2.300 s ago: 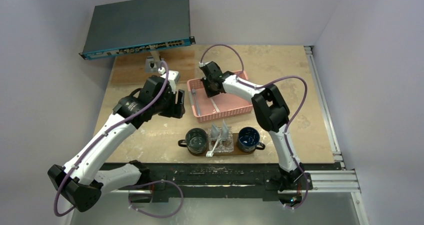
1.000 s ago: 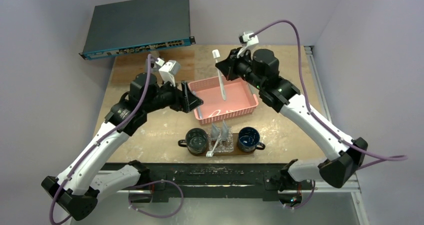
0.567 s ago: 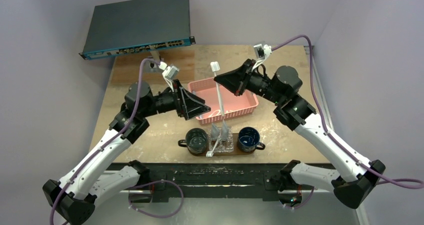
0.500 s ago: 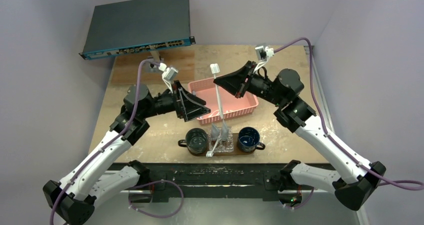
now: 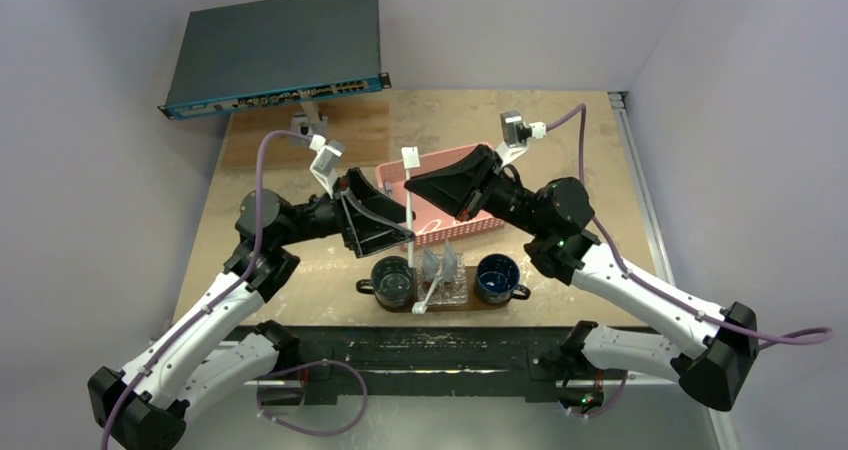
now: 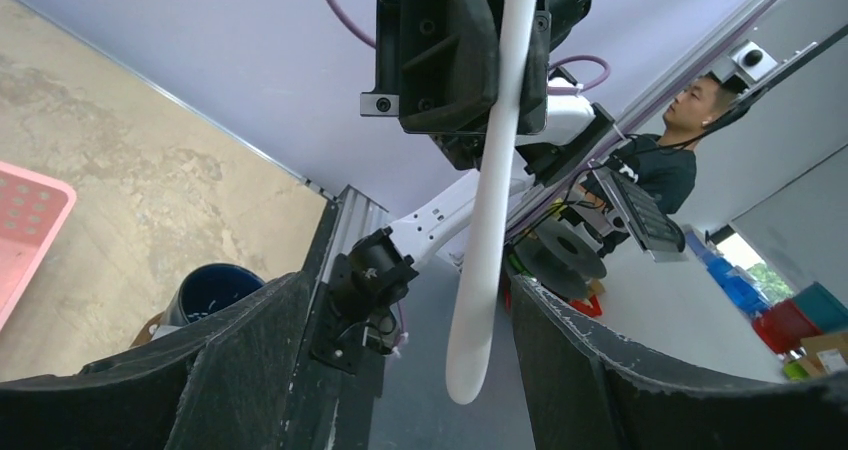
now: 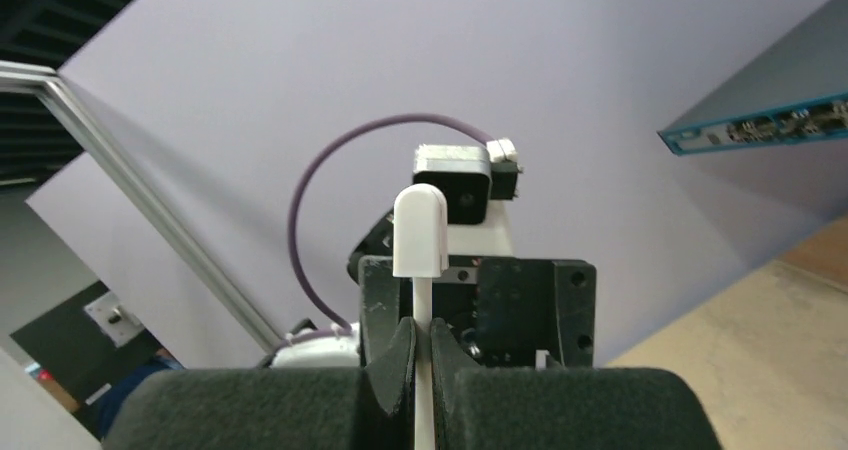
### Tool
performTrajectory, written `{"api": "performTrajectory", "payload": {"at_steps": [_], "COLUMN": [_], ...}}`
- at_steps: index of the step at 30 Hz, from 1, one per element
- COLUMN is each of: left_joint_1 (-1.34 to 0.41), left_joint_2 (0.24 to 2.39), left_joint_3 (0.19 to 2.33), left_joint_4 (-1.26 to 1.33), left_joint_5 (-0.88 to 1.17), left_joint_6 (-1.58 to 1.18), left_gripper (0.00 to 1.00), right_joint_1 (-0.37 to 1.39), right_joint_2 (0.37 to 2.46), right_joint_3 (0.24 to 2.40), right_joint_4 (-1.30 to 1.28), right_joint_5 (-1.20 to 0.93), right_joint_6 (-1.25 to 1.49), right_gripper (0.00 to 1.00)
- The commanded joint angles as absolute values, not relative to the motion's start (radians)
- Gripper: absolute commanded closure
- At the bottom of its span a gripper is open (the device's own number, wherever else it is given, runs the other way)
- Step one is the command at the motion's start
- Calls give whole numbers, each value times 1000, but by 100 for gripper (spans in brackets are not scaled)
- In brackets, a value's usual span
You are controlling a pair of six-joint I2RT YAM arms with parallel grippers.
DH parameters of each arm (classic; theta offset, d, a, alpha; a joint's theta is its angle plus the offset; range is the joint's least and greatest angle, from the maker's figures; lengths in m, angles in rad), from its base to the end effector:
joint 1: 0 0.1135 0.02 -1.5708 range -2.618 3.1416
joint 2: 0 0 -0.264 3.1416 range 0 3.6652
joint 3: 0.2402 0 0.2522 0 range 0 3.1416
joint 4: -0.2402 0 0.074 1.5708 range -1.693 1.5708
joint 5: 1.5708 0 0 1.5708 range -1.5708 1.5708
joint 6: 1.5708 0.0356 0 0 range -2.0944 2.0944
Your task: Prepare toiletry sets of a toothbrush and toothpaste on the tray
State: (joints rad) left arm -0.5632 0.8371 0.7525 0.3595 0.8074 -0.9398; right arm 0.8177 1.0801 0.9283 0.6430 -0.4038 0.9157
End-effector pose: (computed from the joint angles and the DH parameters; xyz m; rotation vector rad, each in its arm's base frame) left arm 0.1446 -0.1217 0.3754 0.5219 1.5464 -1.7257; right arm 0.1546 0.1853 0.4190 -0.3613 1.2556 1.7367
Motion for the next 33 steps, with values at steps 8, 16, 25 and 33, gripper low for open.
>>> {"api": "performTrajectory", "payload": {"at_steps": [8, 16, 25, 33], "left_joint_1": [-560, -560, -560, -560], "left_joint_2": [776, 779, 776, 773], "left_joint_3": [687, 662, 663, 664], "left_joint_4": [538, 610, 622, 621], "left_joint_5": [845, 856, 861, 868], "left_joint_6": [-1029, -1090, -1108, -1112], "left_gripper": [29, 41, 61, 81], "right_joint_1": [881, 891, 896, 899], "right_joint_2": [1089, 1103, 1077, 1065], "right_joint_3": [856, 842, 823, 804], "right_joint_4": [960, 1015, 991, 983], "right_joint_5": [-147, -115, -90, -69], "right_joint_6": [979, 966, 921, 902], "right_gripper": [100, 100, 100, 100]}}
